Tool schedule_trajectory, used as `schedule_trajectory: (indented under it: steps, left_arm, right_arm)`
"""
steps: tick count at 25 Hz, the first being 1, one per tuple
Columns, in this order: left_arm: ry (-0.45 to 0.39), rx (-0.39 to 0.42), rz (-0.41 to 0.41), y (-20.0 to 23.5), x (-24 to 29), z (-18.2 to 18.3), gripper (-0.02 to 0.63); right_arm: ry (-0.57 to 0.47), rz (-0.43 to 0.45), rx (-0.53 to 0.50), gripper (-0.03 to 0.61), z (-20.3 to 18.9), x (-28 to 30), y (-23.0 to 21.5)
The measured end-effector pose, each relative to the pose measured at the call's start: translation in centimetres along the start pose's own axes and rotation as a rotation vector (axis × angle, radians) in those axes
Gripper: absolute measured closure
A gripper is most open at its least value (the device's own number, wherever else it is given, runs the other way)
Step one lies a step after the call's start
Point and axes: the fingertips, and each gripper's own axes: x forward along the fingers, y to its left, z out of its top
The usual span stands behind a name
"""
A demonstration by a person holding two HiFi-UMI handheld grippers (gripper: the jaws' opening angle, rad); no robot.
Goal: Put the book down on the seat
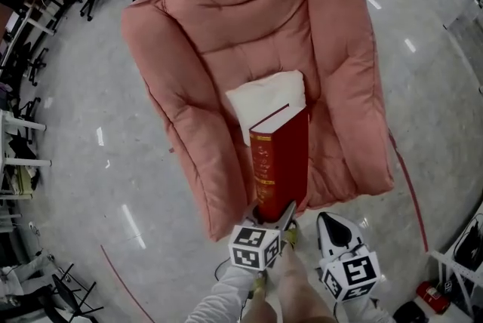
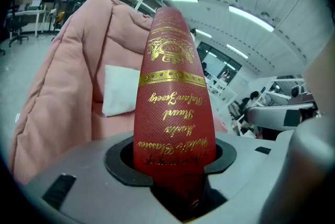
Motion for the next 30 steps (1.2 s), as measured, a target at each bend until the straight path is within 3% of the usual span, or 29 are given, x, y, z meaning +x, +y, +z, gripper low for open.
schedule_trajectory:
  steps: [7, 17, 21, 27, 30]
  left_arm:
    - [0.030, -0.051, -0.029, 2.1, 5.2, -0.9, 0.376]
    - [0.052, -0.108, -0.053, 4.2, 10.3, -2.6, 0.373]
    - [0.063, -0.106, -0.037, 4.6, 11.5, -3.1, 0.368]
    - [0.147, -0.062, 0.033, 5.8, 11.8, -4.9, 0.359]
    - [0.138, -0.074, 0.093, 6.9, 11.2, -4.9, 0.305]
  right_arm:
    - [0.028, -0.008, 0.023, 0.574, -1.0, 3.5, -3.2]
    - [0.060, 0.013, 0.060, 0.574, -3.3, 5.8, -3.6]
    - [0.073, 0.019, 0.071, 0.574, -4.1, 5.7, -3.7]
    - [0.056, 0.017, 0.079, 0.574, -3.9, 5.4, -3.8]
    - [0.047, 0.017, 0.076, 0.574, -3.6, 5.2, -3.8]
